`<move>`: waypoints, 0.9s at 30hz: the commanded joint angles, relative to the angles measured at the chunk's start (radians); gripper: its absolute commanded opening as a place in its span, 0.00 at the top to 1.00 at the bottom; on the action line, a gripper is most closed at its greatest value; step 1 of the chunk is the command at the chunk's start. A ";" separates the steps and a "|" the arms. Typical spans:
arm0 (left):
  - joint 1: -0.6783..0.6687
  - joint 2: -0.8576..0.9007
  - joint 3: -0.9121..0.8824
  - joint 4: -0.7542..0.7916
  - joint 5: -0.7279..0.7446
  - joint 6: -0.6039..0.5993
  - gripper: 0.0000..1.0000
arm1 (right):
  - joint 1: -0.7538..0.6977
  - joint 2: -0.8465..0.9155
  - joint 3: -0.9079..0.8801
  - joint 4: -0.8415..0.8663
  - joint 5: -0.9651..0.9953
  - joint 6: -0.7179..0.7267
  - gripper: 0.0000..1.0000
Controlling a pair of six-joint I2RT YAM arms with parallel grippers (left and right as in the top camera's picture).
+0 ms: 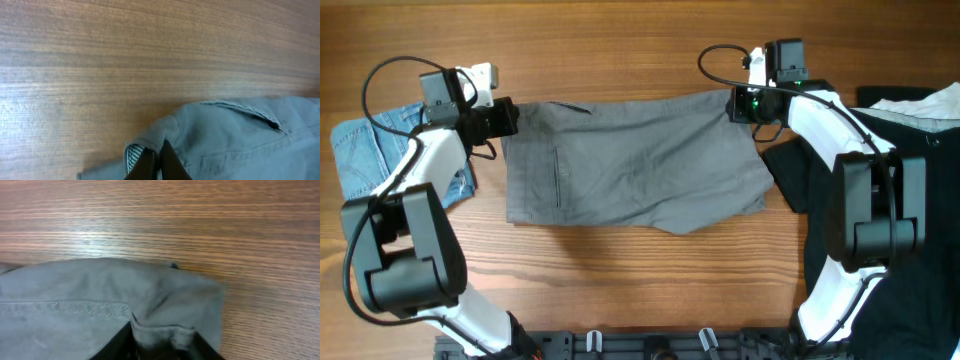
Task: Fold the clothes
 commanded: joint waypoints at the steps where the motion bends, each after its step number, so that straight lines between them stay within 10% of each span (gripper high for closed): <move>1: 0.003 -0.031 0.003 -0.029 0.013 -0.003 0.96 | -0.003 -0.008 0.005 -0.011 -0.051 -0.031 0.89; 7: 0.003 -0.127 0.003 -0.108 0.012 -0.003 0.96 | -0.019 -0.113 0.005 -0.048 0.011 -0.052 0.90; 9: 0.003 -0.174 0.003 -0.116 0.012 -0.003 0.96 | -0.021 -0.137 0.005 -0.054 0.013 -0.047 0.29; 13: 0.003 -0.202 0.003 -0.119 0.013 -0.003 0.96 | -0.021 -0.122 0.004 -0.071 0.013 -0.052 0.12; 24: 0.003 -0.200 0.003 -0.137 0.012 -0.002 0.96 | -0.020 -0.009 0.004 0.043 0.013 0.006 0.38; 27: 0.003 -0.200 0.003 -0.138 0.012 -0.002 0.96 | -0.020 -0.007 0.004 0.049 0.013 0.008 0.74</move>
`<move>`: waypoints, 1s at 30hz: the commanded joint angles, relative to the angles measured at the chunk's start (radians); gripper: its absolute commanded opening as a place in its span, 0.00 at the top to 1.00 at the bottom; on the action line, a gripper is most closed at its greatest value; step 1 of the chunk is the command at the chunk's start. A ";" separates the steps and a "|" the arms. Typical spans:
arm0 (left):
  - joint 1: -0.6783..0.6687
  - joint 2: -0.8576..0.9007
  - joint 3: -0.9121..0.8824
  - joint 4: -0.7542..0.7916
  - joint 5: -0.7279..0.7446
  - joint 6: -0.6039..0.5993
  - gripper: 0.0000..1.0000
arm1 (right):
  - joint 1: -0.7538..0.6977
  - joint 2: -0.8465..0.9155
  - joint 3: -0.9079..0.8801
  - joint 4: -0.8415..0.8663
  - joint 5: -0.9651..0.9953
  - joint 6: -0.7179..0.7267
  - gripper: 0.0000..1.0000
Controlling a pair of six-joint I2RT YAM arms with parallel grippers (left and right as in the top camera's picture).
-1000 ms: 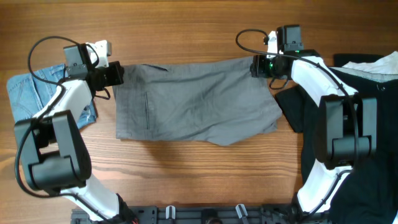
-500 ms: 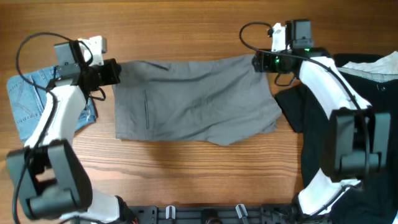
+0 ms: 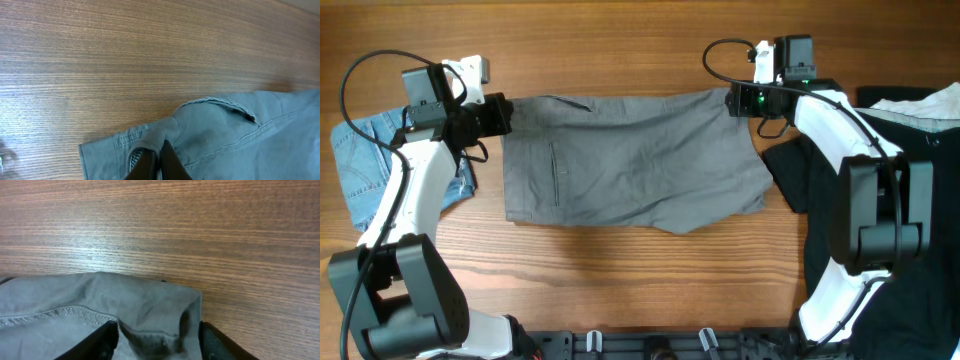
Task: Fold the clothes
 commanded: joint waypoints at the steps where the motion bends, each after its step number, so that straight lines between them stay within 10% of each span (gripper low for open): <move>1: 0.003 -0.008 0.003 -0.003 0.008 -0.002 0.96 | -0.003 0.012 0.004 0.011 0.009 0.019 0.86; 19: 0.003 -0.413 0.003 -0.537 -0.234 -0.003 0.96 | -0.037 -0.420 0.005 -0.291 0.020 -0.042 0.96; 30: 0.003 -0.213 0.000 -0.378 -0.353 -0.003 0.92 | -0.037 -0.339 0.005 -0.150 -0.022 -0.013 0.94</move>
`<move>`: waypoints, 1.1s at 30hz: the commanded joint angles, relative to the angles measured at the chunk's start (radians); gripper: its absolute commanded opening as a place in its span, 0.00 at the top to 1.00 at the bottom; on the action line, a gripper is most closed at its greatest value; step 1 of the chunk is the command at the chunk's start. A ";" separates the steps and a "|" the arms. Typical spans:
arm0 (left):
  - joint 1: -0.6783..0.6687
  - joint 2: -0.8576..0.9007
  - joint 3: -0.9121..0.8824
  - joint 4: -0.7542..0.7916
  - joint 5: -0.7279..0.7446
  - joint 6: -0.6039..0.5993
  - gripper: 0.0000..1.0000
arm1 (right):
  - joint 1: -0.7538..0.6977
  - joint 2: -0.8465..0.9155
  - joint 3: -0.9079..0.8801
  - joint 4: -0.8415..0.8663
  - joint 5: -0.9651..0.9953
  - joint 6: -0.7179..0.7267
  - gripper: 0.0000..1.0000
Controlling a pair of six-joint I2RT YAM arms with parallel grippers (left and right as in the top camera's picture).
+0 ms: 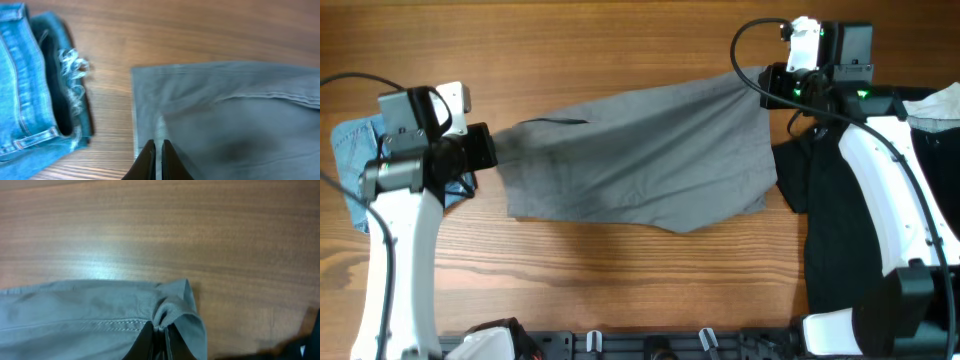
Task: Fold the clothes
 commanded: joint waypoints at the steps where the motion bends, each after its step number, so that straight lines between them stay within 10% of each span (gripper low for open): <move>1: 0.006 0.166 -0.002 0.075 -0.109 -0.003 0.91 | -0.013 0.080 0.005 0.071 0.007 0.019 0.94; 8: 0.006 0.462 -0.002 0.248 -0.183 -0.037 0.90 | -0.013 0.224 0.005 0.159 -0.003 0.018 0.90; 11: 0.006 0.456 -0.001 0.256 -0.093 -0.044 0.80 | -0.013 0.223 0.005 0.150 -0.003 0.012 0.52; 13: 0.006 0.436 -0.001 0.300 0.003 -0.044 0.62 | -0.013 0.210 0.005 0.143 -0.003 0.012 0.43; 20: 0.001 0.459 -0.001 0.621 0.210 -0.013 0.40 | -0.013 0.105 0.005 0.044 -0.005 0.017 0.41; 33: -0.005 0.744 -0.001 0.912 0.377 0.005 0.45 | -0.013 0.089 0.005 -0.042 -0.051 0.043 0.39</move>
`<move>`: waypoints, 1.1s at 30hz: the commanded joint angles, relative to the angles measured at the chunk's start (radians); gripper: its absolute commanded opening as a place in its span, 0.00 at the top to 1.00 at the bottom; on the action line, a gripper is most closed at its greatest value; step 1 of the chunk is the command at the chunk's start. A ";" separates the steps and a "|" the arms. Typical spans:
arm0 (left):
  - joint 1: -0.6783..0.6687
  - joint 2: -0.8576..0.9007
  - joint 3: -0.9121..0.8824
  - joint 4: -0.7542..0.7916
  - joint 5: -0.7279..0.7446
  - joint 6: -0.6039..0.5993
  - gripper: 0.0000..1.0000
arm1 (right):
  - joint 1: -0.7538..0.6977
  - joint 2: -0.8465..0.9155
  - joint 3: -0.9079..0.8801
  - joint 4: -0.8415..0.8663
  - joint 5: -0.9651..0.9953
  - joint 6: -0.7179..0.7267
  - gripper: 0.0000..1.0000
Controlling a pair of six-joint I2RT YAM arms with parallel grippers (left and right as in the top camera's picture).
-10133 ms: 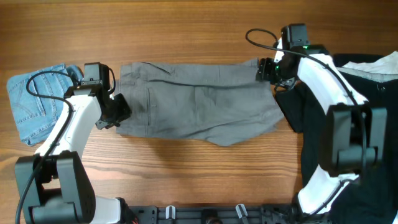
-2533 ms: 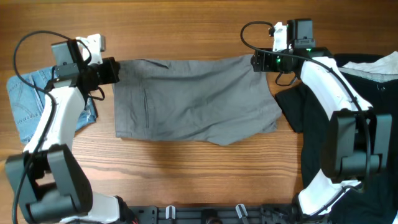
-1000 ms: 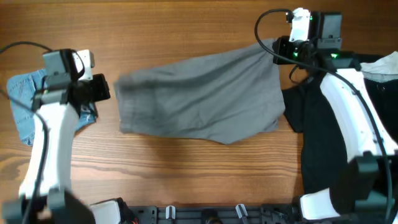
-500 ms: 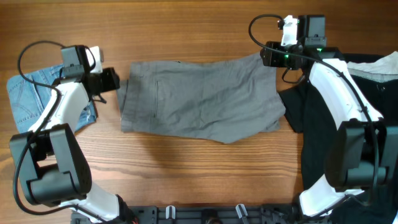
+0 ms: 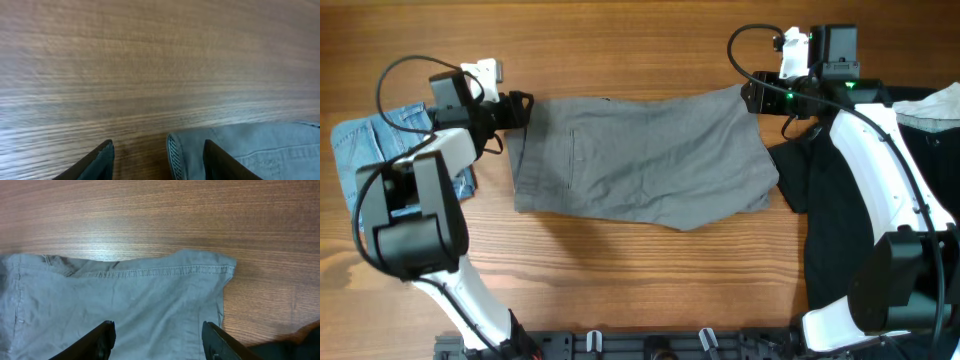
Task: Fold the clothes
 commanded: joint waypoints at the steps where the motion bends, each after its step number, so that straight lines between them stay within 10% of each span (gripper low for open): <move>1: -0.009 0.026 -0.001 0.010 0.063 0.012 0.46 | -0.004 -0.008 0.005 -0.002 -0.022 0.016 0.39; 9: -0.064 0.081 -0.001 -0.005 0.087 0.012 0.58 | -0.004 -0.008 0.004 -0.013 -0.022 0.023 0.39; 13: -0.076 0.072 -0.001 -0.013 0.087 0.006 0.96 | -0.004 -0.008 0.005 -0.031 -0.018 0.022 0.39; 22: -0.042 -0.258 -0.001 -0.217 0.097 -0.037 0.96 | -0.004 0.011 0.004 0.052 0.163 0.068 0.44; 28: -0.042 -0.406 -0.001 -0.284 0.098 -0.037 0.96 | -0.004 0.166 0.004 0.210 0.214 0.064 0.12; 33: -0.043 -0.411 -0.001 -0.340 0.097 -0.037 0.96 | -0.004 0.309 0.004 0.274 0.147 0.060 0.18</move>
